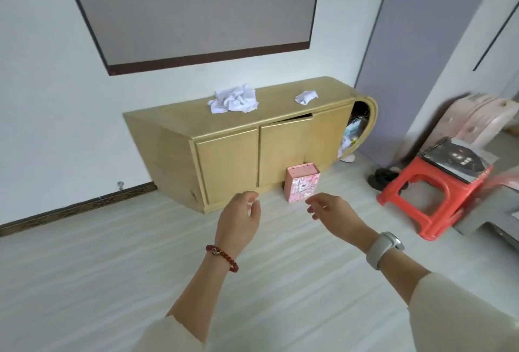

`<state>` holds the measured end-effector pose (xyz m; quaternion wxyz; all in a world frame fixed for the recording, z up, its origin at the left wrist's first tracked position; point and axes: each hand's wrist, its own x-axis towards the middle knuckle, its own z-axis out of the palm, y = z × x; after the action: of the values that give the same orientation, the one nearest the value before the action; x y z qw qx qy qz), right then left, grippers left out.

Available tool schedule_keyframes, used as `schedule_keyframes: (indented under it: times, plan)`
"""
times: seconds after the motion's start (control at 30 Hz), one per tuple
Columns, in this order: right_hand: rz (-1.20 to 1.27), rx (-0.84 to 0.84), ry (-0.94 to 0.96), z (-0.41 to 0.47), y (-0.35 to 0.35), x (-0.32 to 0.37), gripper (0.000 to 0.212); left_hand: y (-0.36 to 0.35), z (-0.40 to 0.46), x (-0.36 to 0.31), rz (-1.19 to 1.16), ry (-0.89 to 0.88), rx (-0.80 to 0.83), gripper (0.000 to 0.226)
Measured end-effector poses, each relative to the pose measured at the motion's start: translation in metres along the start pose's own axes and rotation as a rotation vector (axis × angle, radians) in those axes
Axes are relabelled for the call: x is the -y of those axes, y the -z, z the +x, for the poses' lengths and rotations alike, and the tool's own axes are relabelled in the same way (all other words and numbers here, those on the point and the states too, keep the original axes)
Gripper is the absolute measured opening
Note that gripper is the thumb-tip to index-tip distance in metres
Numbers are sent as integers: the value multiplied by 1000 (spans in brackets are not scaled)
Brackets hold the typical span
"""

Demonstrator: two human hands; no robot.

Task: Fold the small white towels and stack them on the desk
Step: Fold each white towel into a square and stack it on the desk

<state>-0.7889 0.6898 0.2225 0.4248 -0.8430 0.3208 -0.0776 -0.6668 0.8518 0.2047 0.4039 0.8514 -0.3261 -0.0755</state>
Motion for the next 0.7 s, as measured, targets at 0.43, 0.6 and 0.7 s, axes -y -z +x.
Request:
schedule_keyframes:
  times: [0.43, 0.6, 0.7]
  plan:
    - [41, -85, -105, 306, 129, -97, 21, -161, 337, -51, 23, -51, 163, 27]
    - [-4, -48, -118, 437, 171, -113, 23, -197, 460, -71, -20, 13, 124, 26]
    - [-22, -6, -109, 507, 185, -113, 23, -217, 518, -69, -30, 53, 120, 25]
